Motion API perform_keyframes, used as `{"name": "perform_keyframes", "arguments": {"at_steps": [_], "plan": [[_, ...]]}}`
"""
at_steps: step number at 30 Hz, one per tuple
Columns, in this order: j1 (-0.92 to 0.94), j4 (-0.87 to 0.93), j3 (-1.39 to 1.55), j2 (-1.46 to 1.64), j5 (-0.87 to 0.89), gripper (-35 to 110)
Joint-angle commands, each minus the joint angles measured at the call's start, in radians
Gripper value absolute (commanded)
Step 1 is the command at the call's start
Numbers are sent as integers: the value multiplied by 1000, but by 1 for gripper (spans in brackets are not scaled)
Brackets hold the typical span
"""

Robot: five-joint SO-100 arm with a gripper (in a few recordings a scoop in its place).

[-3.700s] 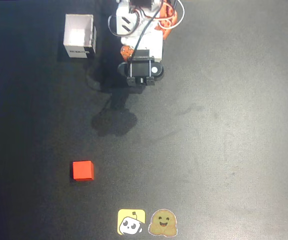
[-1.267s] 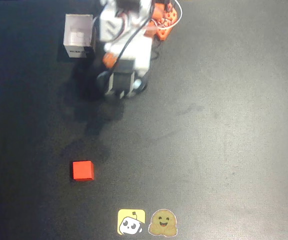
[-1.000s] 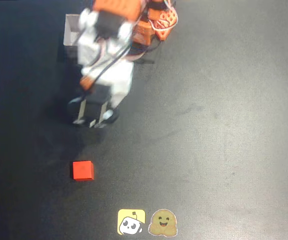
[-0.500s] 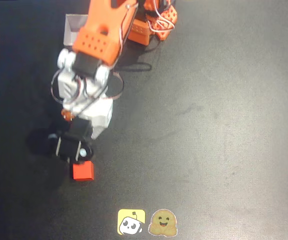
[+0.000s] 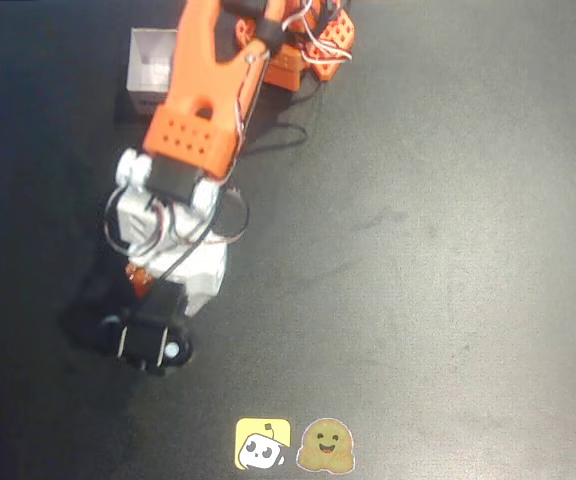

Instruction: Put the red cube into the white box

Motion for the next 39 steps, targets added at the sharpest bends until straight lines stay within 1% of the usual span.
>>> {"name": "perform_keyframes", "arguments": {"at_steps": [1, 9, 19, 39], "plan": [[-25, -12, -74, -15, 37, 23], [-29, -15, -152, -104, 43, 26], [-34, -87, -153, -166, 52, 26], [-40, -124, -155, -236, 86, 26]]}}
